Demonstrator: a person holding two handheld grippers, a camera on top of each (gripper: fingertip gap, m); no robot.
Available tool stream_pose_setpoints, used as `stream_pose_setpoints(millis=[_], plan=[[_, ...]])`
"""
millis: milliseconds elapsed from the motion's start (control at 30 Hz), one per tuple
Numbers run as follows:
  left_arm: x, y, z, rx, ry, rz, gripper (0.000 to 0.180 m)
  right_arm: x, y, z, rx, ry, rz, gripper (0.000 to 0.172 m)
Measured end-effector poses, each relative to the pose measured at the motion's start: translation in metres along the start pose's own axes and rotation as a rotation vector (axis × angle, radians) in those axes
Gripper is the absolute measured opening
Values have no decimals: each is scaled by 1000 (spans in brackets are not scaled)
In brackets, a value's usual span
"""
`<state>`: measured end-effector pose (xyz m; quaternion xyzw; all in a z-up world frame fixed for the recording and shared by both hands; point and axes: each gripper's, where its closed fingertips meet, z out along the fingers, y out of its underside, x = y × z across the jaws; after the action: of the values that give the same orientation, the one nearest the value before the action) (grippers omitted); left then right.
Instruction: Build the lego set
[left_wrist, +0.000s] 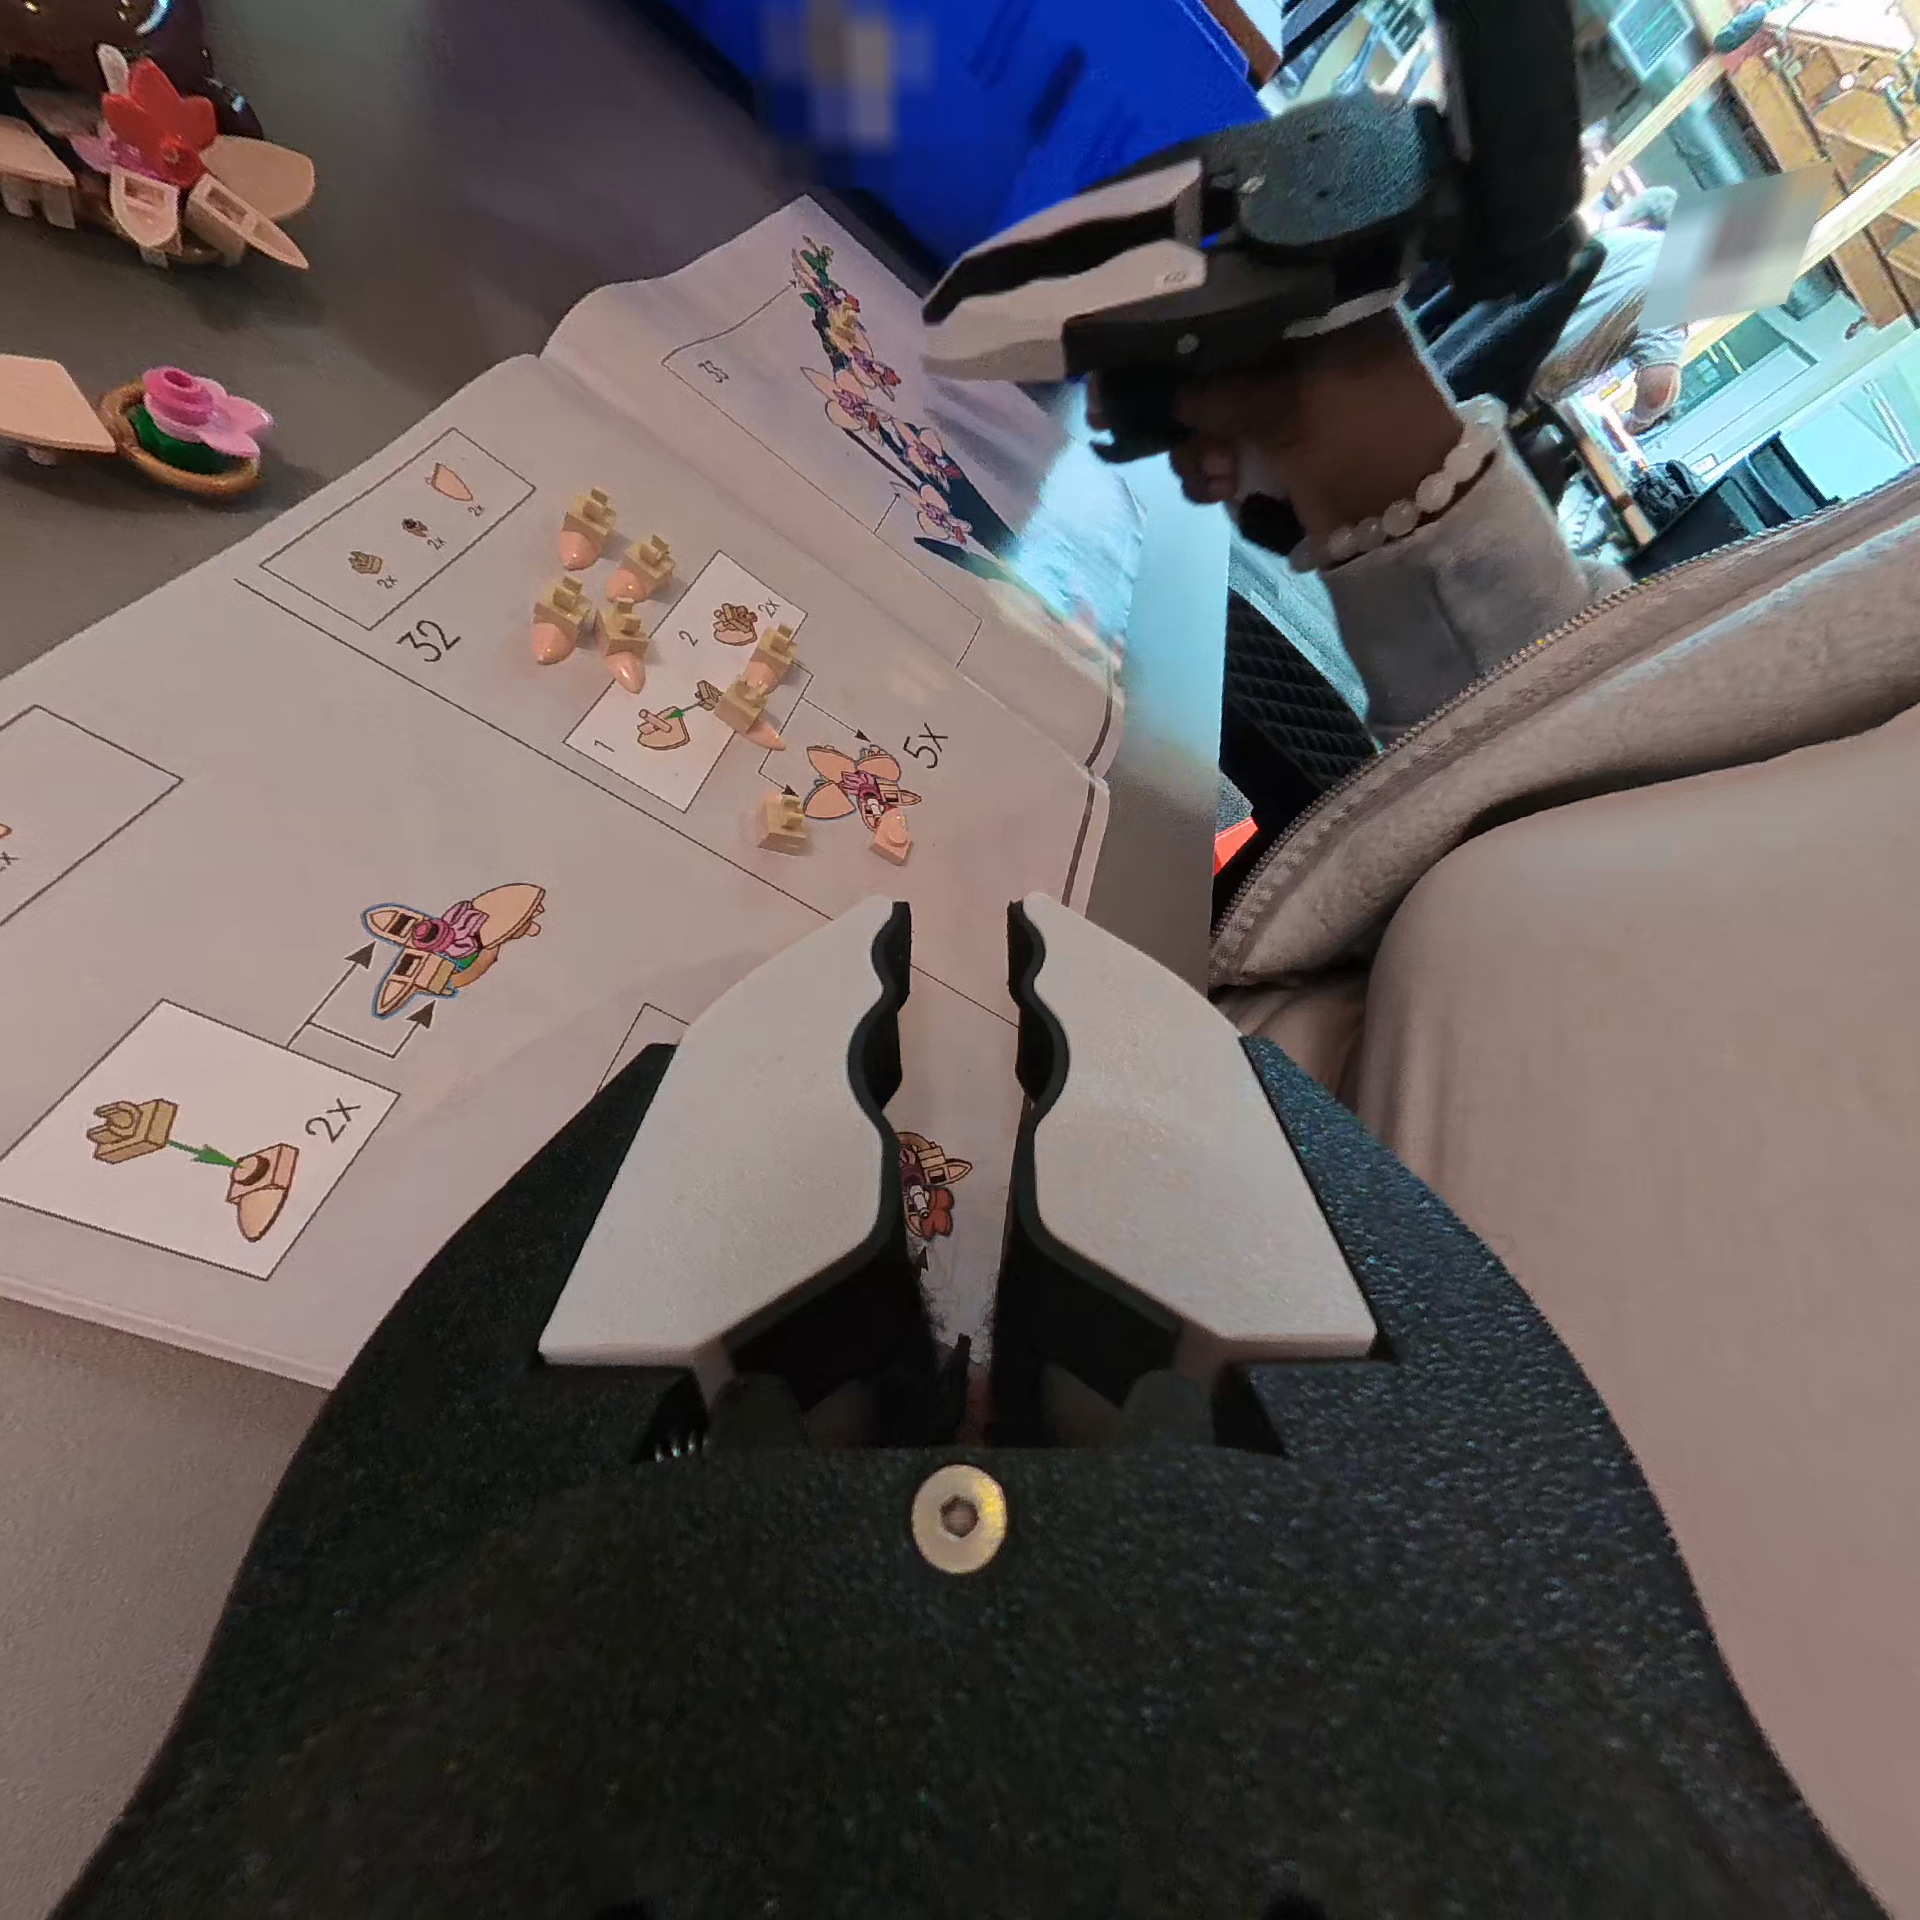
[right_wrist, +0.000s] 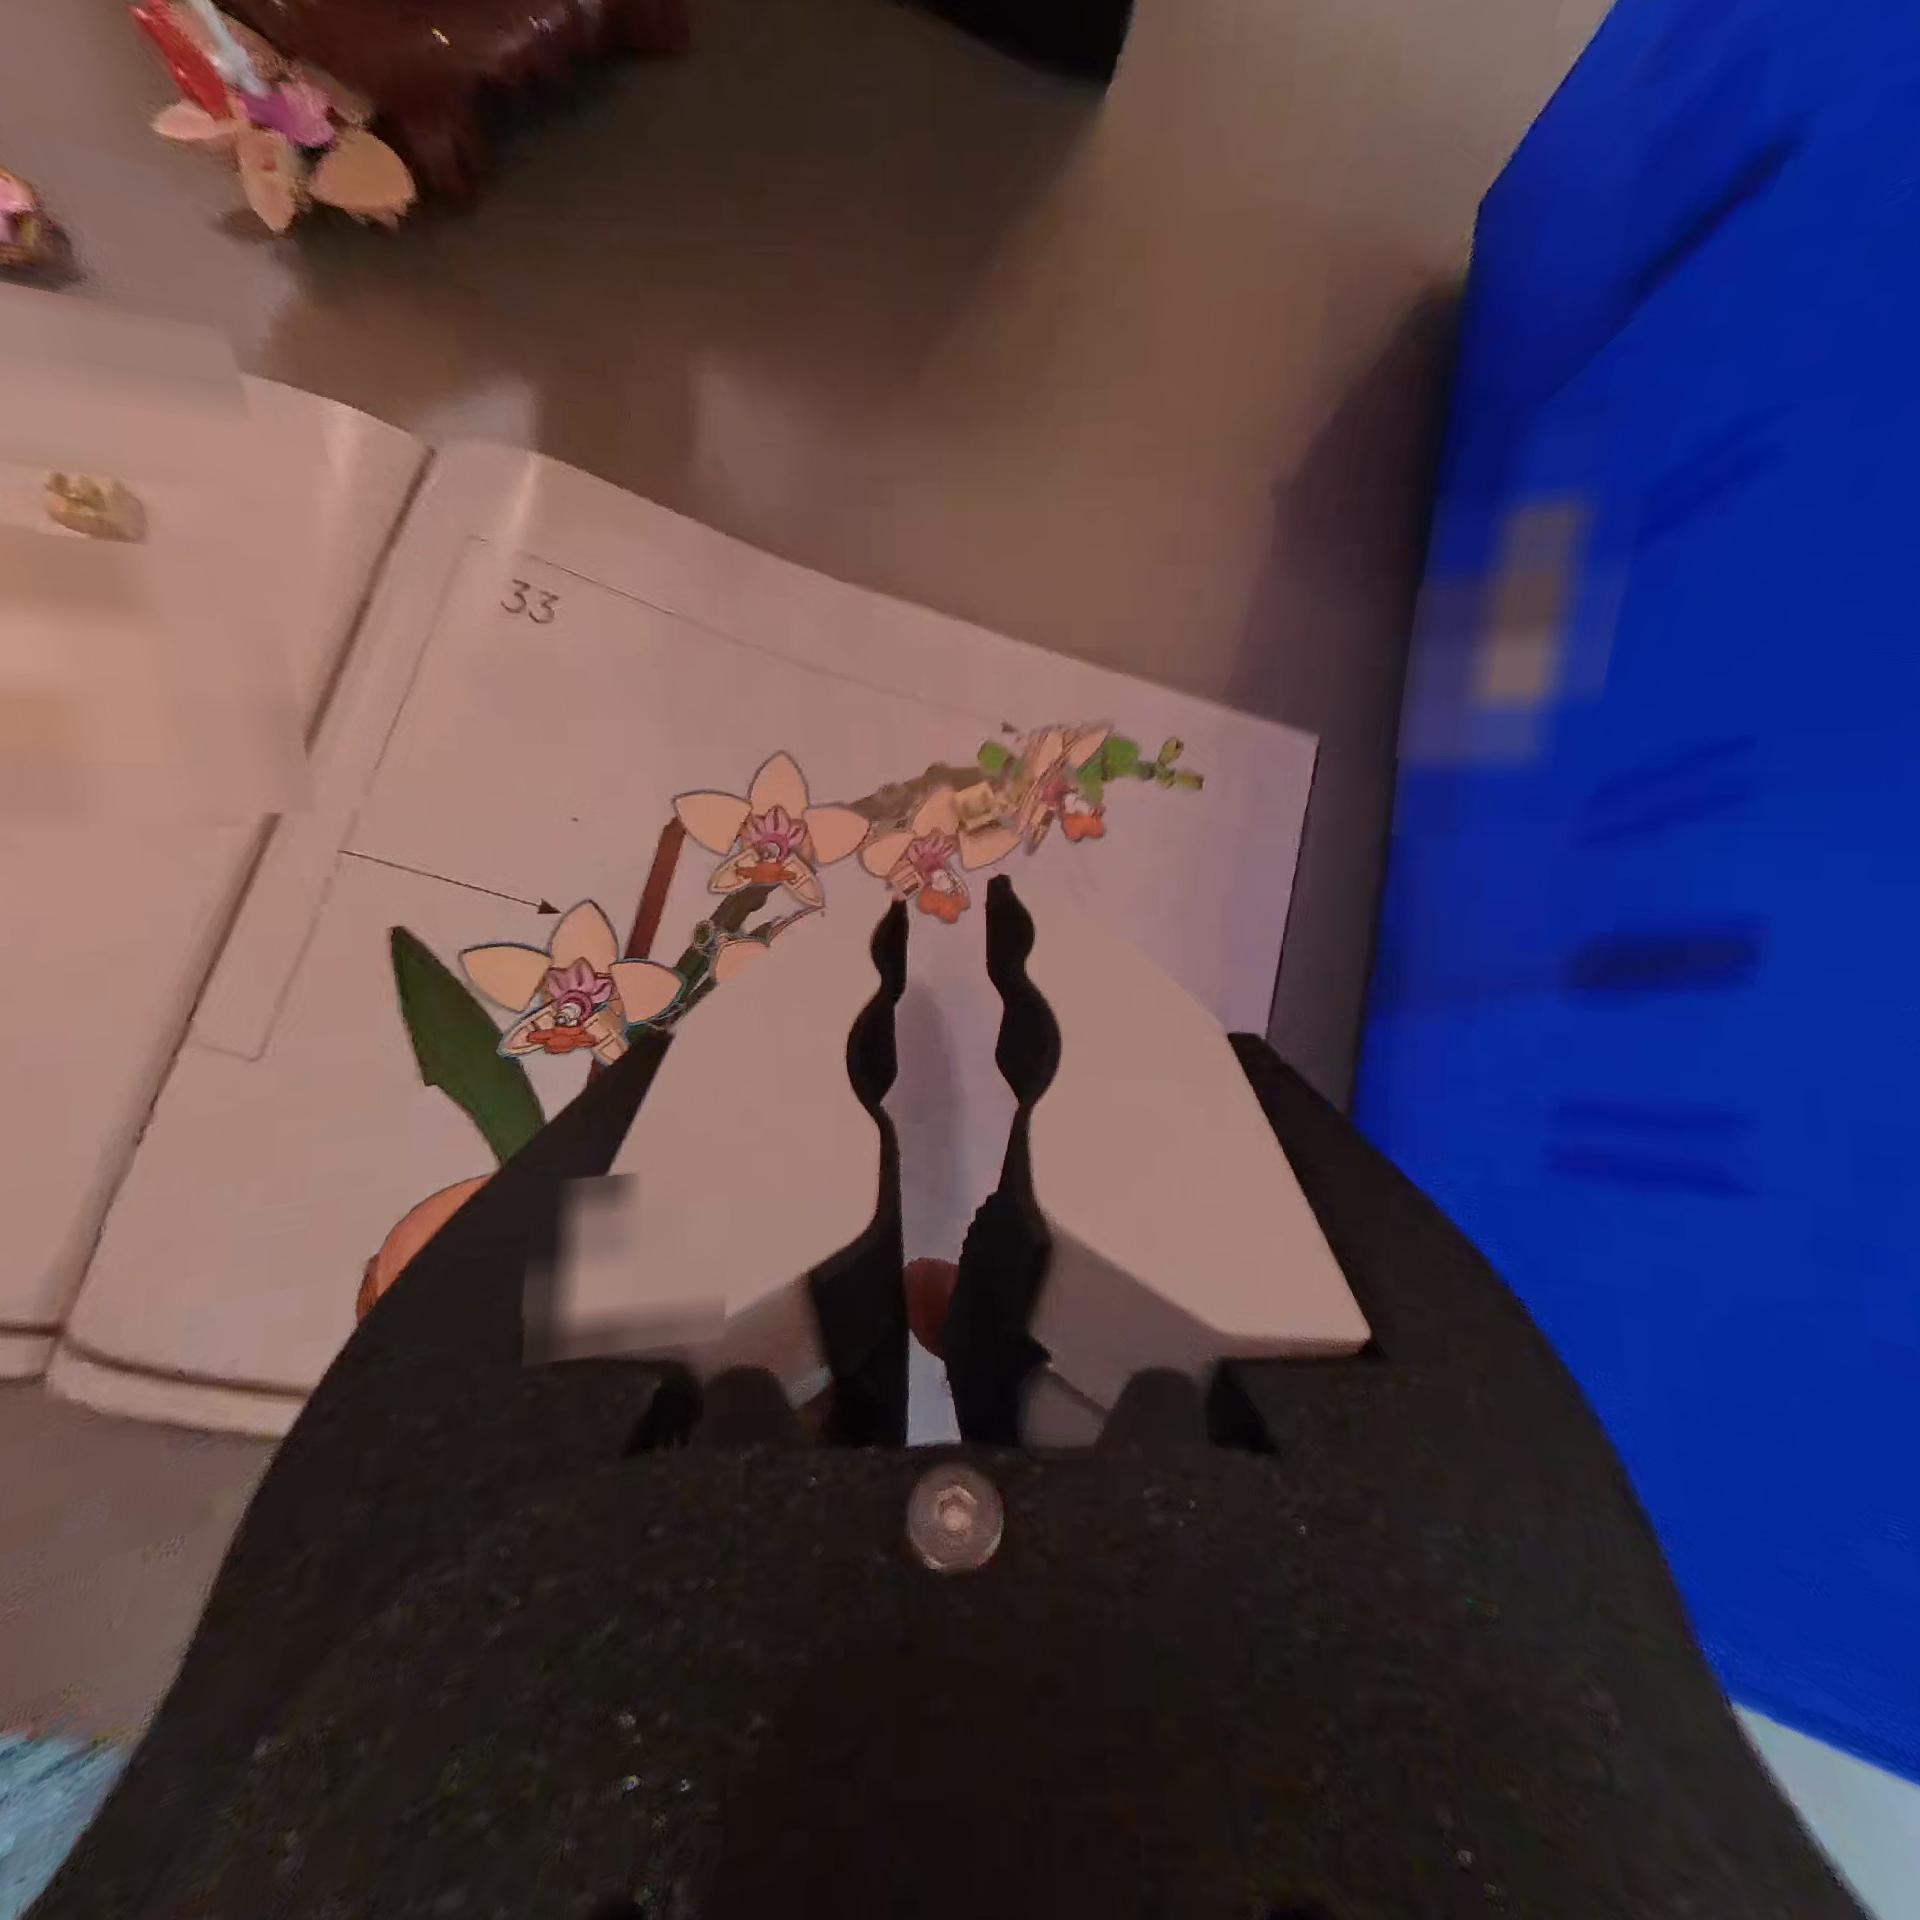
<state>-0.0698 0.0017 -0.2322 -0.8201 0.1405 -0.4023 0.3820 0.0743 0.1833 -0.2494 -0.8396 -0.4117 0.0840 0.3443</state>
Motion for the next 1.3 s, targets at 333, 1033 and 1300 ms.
stream_pose_setpoints(millis=[333, 1033, 1300], plan=[[1, -2, -2, 22, 19, -8, 18, 6, -11, 23, 75, -39, 125, 19], [0, -3, -2, 23, 14, -14, 18, -74, -50, -16, 346, -547, -25, 6], [-2, -1, 0, 9, -21, -4, 18, -141, -56, -49, 432, -868, -330, 6]])
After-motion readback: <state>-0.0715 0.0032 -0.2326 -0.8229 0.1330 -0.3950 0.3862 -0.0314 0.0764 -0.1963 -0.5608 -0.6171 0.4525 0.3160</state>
